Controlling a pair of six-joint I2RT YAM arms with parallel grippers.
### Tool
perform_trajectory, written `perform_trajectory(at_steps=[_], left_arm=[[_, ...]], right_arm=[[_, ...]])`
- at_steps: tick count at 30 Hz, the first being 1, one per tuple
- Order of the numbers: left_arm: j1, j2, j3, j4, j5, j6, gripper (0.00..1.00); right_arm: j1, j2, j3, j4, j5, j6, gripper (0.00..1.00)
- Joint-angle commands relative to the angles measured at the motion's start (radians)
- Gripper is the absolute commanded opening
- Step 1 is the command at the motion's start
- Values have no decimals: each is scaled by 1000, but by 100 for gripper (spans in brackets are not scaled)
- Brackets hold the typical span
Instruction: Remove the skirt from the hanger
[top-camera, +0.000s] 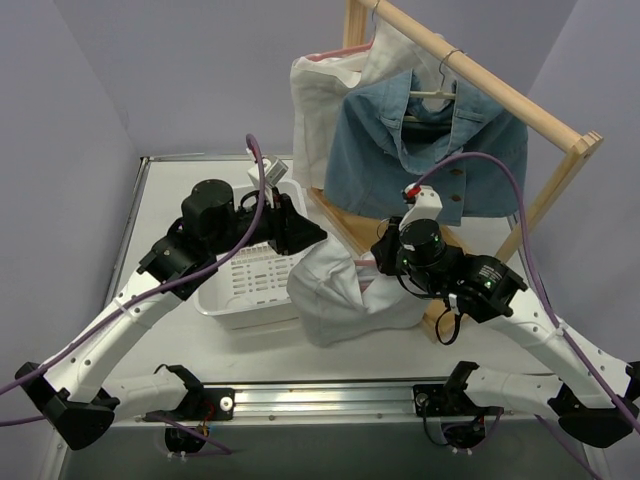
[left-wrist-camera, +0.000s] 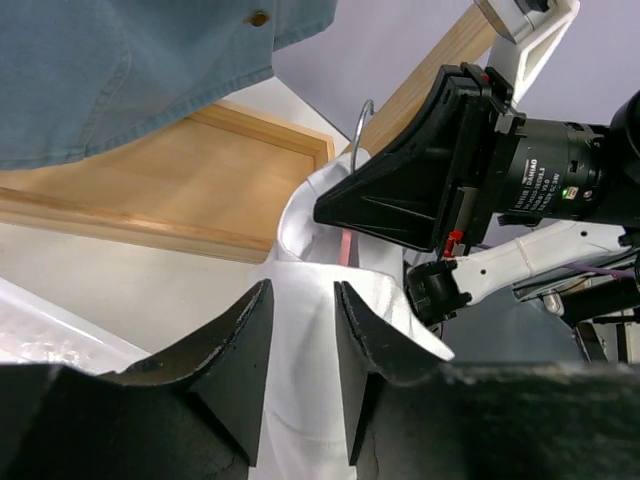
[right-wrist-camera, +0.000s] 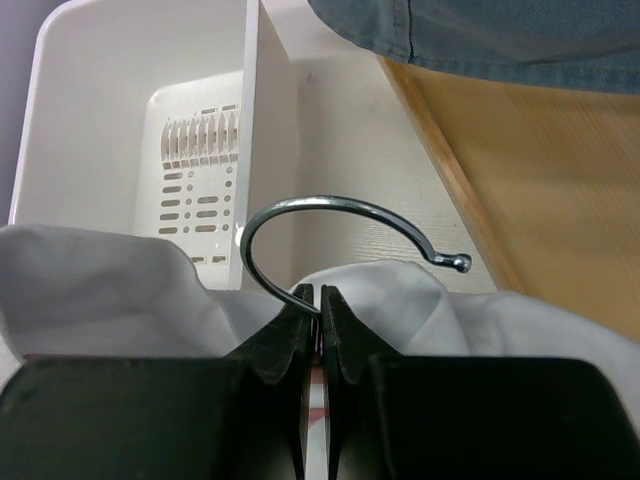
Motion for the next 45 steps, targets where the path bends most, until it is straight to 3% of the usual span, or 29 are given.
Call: perform_trajectory(at_steps=[1, 3, 4, 7, 13, 16, 19, 20, 21, 22, 34, 45], left_arm=[[14, -14, -6, 67, 27, -27, 39], [16, 4, -7, 73, 56, -33, 47], [14, 10, -6, 84, 73, -44, 63], [16, 29, -6, 113, 138, -62, 75], [16, 53, 7, 97, 167, -58, 77], [16, 66, 5, 102, 181, -62, 73], [16, 78, 5, 114, 201, -74, 55], [16, 81, 5, 113, 205, -74, 45], [16, 78, 11, 111, 208, -71, 16], [16, 75, 13, 101, 199, -67, 4], [19, -97, -29, 120, 78, -2, 2], [22, -158, -84, 78, 70, 30, 2]], right_arm=[[8, -50, 2, 19, 52, 27, 0], [8, -51, 5, 16, 48, 25, 0], [10, -47, 8, 11, 48, 22, 0], [8, -37, 19, 3, 46, 19, 0], [10, -42, 24, 17, 37, 18, 0], [10, -36, 28, 16, 37, 18, 0], [10, -31, 33, 12, 40, 16, 0], [10, -30, 34, 11, 47, 16, 0], [10, -28, 34, 2, 55, 24, 0], [10, -27, 37, -4, 64, 28, 0], [-7, -16, 17, -172, 253, 182, 0], [-35, -86, 37, -184, 267, 206, 0]])
